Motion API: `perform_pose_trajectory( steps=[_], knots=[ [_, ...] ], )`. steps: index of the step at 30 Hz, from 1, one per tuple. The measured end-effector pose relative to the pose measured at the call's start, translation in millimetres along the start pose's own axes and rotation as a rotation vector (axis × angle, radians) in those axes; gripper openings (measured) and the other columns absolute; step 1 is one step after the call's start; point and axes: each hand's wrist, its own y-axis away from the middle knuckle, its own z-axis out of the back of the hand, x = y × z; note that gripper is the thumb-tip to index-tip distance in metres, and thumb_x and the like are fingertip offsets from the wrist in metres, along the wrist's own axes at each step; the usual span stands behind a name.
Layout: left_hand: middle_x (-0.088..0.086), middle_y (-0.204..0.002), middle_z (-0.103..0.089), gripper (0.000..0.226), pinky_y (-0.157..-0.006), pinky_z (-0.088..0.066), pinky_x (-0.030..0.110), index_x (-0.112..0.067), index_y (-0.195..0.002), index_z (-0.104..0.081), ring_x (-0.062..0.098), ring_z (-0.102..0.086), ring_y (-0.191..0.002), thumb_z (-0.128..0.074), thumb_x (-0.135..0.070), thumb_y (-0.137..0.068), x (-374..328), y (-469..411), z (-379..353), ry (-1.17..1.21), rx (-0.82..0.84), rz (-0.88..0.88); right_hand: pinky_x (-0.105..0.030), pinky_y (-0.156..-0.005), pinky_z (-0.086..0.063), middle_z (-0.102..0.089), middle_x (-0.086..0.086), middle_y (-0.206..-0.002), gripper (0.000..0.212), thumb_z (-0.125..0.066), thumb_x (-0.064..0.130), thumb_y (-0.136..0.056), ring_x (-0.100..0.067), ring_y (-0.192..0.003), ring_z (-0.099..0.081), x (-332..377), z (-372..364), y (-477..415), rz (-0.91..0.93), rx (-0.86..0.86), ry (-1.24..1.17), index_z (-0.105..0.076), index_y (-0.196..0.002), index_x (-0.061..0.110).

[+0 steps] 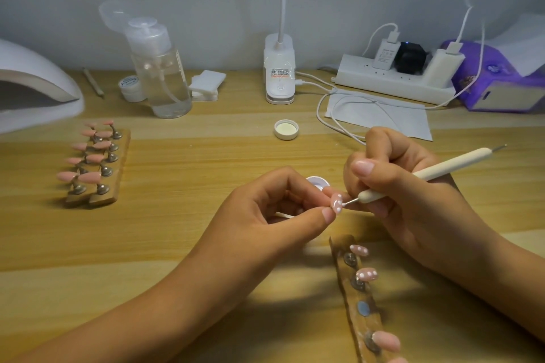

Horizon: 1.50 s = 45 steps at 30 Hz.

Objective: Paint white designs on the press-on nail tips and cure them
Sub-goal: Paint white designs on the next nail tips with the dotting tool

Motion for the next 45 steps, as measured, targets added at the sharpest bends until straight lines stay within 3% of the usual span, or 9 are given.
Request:
perform_pose_trajectory(
  steps=[6, 13, 18, 22, 28, 32, 36, 41, 45],
  knots=[
    [-0.011, -0.08, -0.072, 0.006, -0.066, -0.049, 0.015, -0.026, -0.08, -0.072, 0.001, -0.062, -0.072, -0.076, -0.028, -0.075, 0, 1, 1, 0.005, -0.002, -0.003, -0.021, -0.062, -0.053, -0.043, 0.004, -0.052, 0.025, -0.061, 0.017, -0.082, -0.008, -0.051, -0.038, 2, 2, -6, -0.052, -0.018, -0.152, -0.047, -0.062, 0.019],
    [0.001, -0.086, -0.075, 0.01, -0.069, -0.052, 0.017, -0.029, -0.082, -0.071, 0.013, -0.071, -0.082, -0.076, -0.027, -0.073, -2, 3, -2, 0.08, -0.052, -0.066, -0.025, -0.068, -0.055, -0.034, 0.005, -0.054, 0.027, -0.056, 0.024, -0.087, -0.007, -0.052, -0.036, 2, 8, -11, -0.084, -0.171, -0.185, -0.04, -0.066, 0.018],
    [-0.004, -0.092, -0.07, 0.007, -0.069, -0.052, 0.029, -0.028, -0.08, -0.068, 0.026, -0.063, -0.083, -0.074, -0.025, -0.077, -11, 11, -6, -0.093, -0.007, -0.244, -0.023, -0.066, -0.053, -0.034, 0.006, -0.053, 0.028, -0.055, 0.025, -0.088, -0.005, -0.051, -0.038, 1, 11, -14, -0.102, -0.231, -0.209, -0.041, -0.064, 0.02],
    [-0.006, -0.073, -0.054, 0.008, -0.061, -0.035, 0.016, -0.029, -0.076, -0.066, 0.008, -0.044, -0.062, -0.074, -0.027, -0.078, -16, 16, -8, -0.293, 0.061, -0.344, -0.023, -0.065, -0.053, -0.035, 0.006, -0.053, 0.028, -0.058, 0.026, -0.087, -0.005, -0.05, -0.04, 1, 14, -14, -0.109, -0.249, -0.216, -0.044, -0.063, 0.022],
    [-0.028, -0.068, -0.045, 0.011, -0.064, -0.034, -0.003, -0.009, -0.071, -0.068, -0.016, -0.05, -0.064, -0.077, -0.009, -0.077, -17, 18, -13, -0.414, 0.231, -0.389, -0.022, -0.063, -0.052, -0.035, 0.006, -0.054, 0.025, -0.06, 0.026, -0.085, -0.005, -0.05, -0.04, 0, 15, -15, -0.112, -0.26, -0.22, -0.042, -0.067, 0.021],
    [-0.018, -0.063, -0.033, 0.014, -0.059, -0.027, 0.008, -0.018, -0.073, -0.07, -0.006, -0.038, -0.06, -0.075, -0.027, -0.083, -9, 21, -11, -0.708, 0.223, -0.454, -0.022, -0.062, -0.052, -0.036, 0.005, -0.053, 0.025, -0.06, 0.026, -0.085, -0.005, -0.05, -0.041, -1, 16, -15, -0.109, -0.252, -0.208, -0.044, -0.066, 0.021],
    [-0.02, -0.065, -0.028, 0.015, -0.054, -0.031, 0.016, -0.024, -0.073, -0.071, -0.009, -0.034, -0.062, -0.071, -0.033, -0.085, -3, 22, -12, -0.845, 0.18, -0.505, -0.021, -0.061, -0.051, -0.037, 0.005, -0.053, 0.025, -0.06, 0.025, -0.085, -0.005, -0.049, -0.042, -2, 15, -16, -0.108, -0.246, -0.216, -0.047, -0.064, 0.022],
    [-0.017, -0.066, -0.031, 0.018, -0.05, -0.032, 0.017, -0.027, -0.072, -0.071, -0.008, -0.033, -0.061, -0.07, -0.038, -0.087, -1, 23, -8, -0.877, 0.164, -0.493, -0.021, -0.061, -0.051, -0.037, 0.004, -0.054, 0.027, -0.061, 0.025, -0.086, -0.006, -0.051, -0.042, -2, 15, -14, -0.096, -0.23, -0.185, -0.046, -0.065, 0.02],
    [-0.016, -0.065, -0.038, 0.015, -0.055, -0.028, 0.011, -0.027, -0.074, -0.073, -0.008, -0.032, -0.062, -0.072, -0.036, -0.085, -1, 25, -4, -0.917, 0.253, -0.514, -0.021, -0.062, -0.051, -0.039, 0.005, -0.054, 0.028, -0.059, 0.027, -0.088, -0.006, -0.051, -0.042, -2, 14, -13, -0.081, -0.225, -0.157, -0.045, -0.064, 0.021]
  ],
)
